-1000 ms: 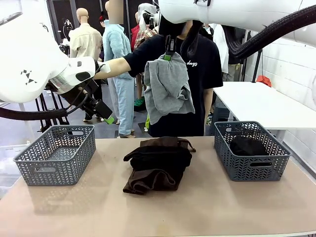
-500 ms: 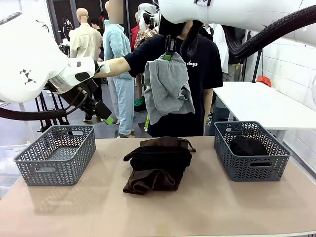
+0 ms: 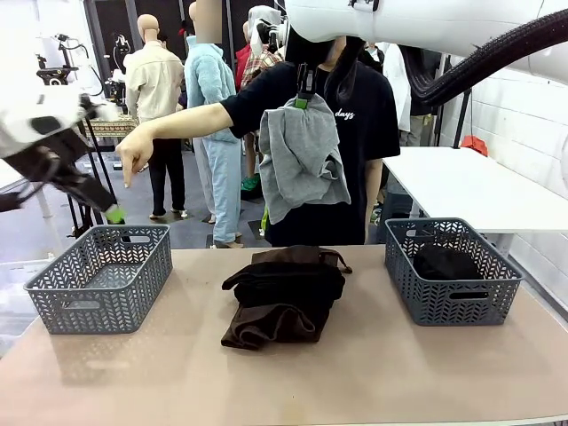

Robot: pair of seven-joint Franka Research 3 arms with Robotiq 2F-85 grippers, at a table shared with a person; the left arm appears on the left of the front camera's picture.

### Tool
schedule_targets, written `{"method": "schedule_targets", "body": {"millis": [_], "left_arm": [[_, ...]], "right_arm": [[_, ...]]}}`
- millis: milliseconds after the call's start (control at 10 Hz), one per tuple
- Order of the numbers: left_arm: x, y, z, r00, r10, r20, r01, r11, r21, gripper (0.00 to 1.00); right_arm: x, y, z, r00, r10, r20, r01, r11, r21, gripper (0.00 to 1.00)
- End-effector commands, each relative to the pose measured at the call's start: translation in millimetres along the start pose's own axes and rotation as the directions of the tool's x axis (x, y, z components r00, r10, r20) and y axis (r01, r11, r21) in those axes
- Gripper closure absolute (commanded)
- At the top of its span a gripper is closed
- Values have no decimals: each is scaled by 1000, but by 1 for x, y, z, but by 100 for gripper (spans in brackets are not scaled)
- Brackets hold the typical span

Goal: Sort the tops and bottoms.
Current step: Sort the clothes according to human instructions.

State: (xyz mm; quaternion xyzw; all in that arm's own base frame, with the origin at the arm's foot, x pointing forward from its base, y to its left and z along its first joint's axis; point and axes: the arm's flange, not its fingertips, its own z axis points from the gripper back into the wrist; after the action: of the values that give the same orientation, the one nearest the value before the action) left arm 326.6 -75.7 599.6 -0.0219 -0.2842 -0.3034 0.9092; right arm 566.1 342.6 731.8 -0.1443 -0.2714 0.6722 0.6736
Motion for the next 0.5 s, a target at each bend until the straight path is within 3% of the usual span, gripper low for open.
{"method": "schedule_targets", "body": {"millis": [0,200,400], "left_arm": [[-37,11,22,1000,9,12,-10,999,52,0],[-56,15,33,998,54,38,-57,996,70,0],[-53,15,32,998,44,42,-46,997,65,0]], "right_arm": [[0,0,3,1000,2,-6,-2,1000,-8,100],[0,0,3,1000,2,-6,-2,1000,-8,100],[0,0,0,1000,0,0,0,1000,0,100]]}}
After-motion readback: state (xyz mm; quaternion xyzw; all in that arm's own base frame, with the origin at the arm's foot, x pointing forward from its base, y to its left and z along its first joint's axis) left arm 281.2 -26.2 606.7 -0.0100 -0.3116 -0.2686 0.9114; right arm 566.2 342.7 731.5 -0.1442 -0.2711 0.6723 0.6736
